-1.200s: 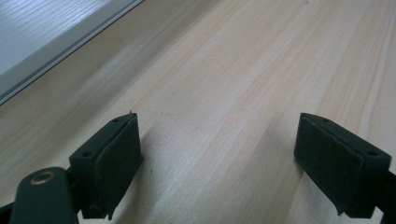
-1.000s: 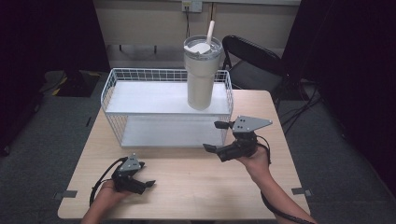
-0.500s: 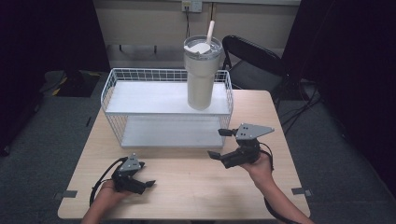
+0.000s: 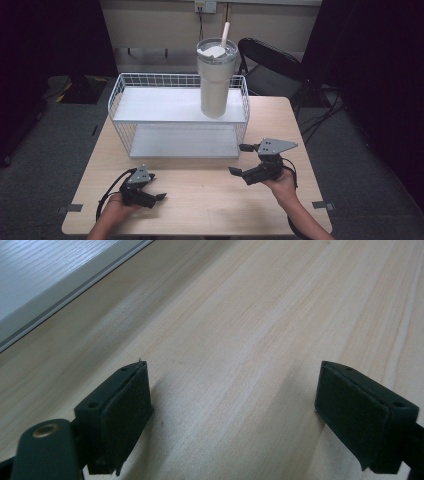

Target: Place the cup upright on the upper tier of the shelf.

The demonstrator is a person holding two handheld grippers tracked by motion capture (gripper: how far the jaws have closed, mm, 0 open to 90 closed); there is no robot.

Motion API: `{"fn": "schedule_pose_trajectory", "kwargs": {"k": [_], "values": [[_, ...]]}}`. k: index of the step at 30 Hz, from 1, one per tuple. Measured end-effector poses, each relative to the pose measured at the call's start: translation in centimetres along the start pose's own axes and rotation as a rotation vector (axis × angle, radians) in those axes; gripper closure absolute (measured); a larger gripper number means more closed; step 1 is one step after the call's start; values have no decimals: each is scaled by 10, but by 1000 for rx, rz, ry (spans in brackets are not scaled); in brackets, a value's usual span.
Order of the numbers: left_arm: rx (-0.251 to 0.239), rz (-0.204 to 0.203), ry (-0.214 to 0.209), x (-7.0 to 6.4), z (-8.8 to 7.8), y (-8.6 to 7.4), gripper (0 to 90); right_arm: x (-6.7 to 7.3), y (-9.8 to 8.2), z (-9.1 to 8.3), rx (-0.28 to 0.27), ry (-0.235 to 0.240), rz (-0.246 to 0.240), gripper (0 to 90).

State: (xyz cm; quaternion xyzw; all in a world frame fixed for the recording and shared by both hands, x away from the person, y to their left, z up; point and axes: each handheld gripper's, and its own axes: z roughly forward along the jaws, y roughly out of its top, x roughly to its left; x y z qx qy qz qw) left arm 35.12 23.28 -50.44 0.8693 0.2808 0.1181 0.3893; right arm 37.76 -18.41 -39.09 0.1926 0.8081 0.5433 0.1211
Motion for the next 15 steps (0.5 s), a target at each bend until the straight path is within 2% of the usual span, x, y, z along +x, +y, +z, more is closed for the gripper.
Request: {"fn": "schedule_pose_trajectory", "kwargs": {"k": [15], "values": [[0, 0, 0, 0, 0, 0, 143, -6, -31, -8, 27, -12, 33, 123]]}}
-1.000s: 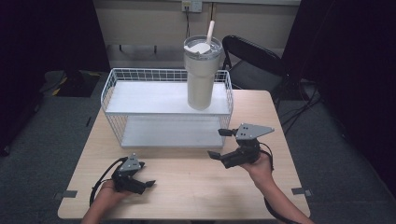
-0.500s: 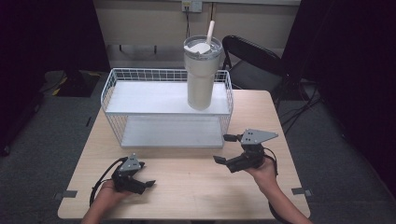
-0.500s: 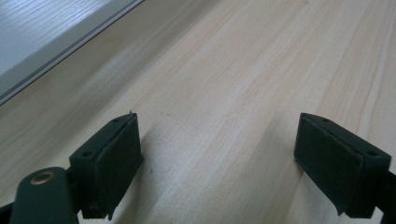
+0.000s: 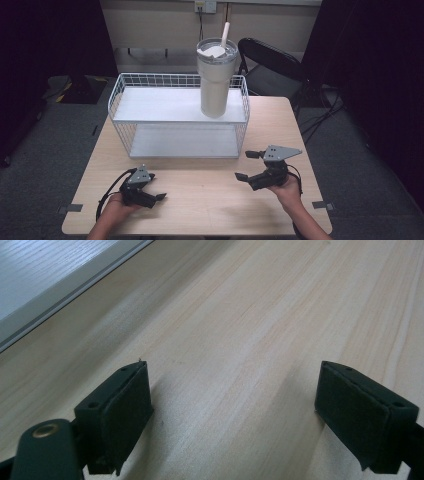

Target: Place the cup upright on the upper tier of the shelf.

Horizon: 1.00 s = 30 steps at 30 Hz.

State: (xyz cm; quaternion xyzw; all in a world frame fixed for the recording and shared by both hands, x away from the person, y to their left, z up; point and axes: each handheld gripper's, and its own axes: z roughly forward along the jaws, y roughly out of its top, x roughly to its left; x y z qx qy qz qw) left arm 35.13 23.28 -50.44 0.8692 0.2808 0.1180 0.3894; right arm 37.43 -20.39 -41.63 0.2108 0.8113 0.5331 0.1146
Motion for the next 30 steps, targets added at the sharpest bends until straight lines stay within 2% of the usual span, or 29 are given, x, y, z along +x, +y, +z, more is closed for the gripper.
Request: {"fn": "schedule_pose_trajectory", "kwargs": {"k": [12, 30], "values": [[0, 0, 0, 0, 0, 0, 143, -7, -25, -7, 38, -29, 21, 126], [0, 0, 0, 0, 0, 0, 143, -18, -63, -22, 138, -86, 40, 133]]}}
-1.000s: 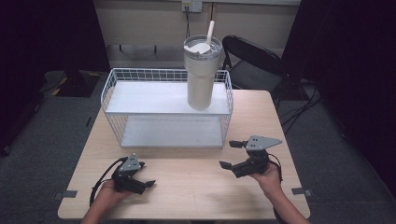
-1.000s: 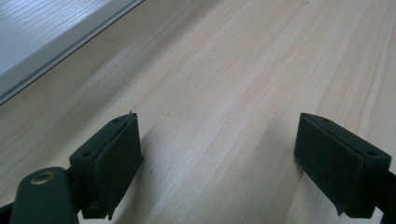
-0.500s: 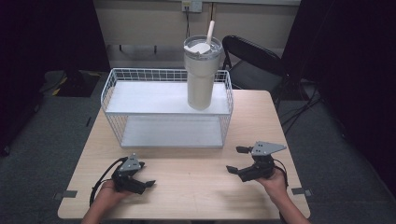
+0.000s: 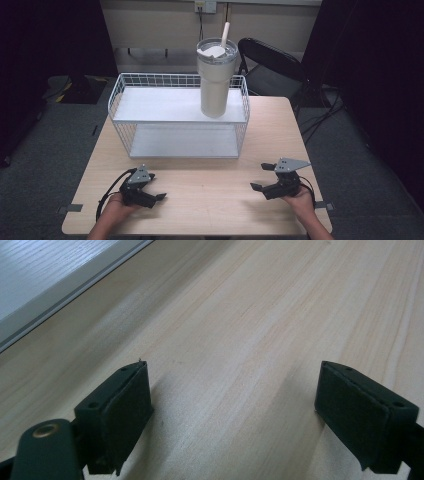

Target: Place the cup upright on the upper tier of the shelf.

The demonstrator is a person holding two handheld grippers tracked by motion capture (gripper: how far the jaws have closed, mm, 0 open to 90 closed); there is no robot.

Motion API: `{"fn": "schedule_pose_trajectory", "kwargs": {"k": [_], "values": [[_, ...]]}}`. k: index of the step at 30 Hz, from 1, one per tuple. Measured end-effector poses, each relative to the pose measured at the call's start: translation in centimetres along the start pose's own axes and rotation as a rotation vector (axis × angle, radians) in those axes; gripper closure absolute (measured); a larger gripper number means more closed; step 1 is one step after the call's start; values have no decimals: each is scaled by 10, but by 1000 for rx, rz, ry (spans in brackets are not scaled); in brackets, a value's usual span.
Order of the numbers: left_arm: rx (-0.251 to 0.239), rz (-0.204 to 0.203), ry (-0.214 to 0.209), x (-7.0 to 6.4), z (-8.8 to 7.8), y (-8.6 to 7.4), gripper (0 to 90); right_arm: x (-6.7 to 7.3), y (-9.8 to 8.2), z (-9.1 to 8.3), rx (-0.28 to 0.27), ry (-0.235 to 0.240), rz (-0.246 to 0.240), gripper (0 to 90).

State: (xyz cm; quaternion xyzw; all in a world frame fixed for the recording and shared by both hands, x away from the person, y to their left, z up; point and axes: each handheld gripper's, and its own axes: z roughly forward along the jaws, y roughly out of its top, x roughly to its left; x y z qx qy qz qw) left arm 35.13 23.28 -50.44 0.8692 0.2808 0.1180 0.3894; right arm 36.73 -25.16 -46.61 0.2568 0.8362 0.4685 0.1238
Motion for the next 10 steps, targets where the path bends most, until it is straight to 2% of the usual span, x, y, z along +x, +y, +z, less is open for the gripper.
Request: {"fn": "schedule_pose_trajectory", "kwargs": {"k": [5, 8, 10], "values": [[0, 0, 0, 0, 0, 0, 143, 0, -7, 0, 44, -19, -25, 134], [0, 0, 0, 0, 0, 0, 143, 3, -12, 1, 92, -29, -61, 133], [0, -1, 0, 0, 0, 0, 143, 5, -15, 3, 131, -52, -84, 132]]}}
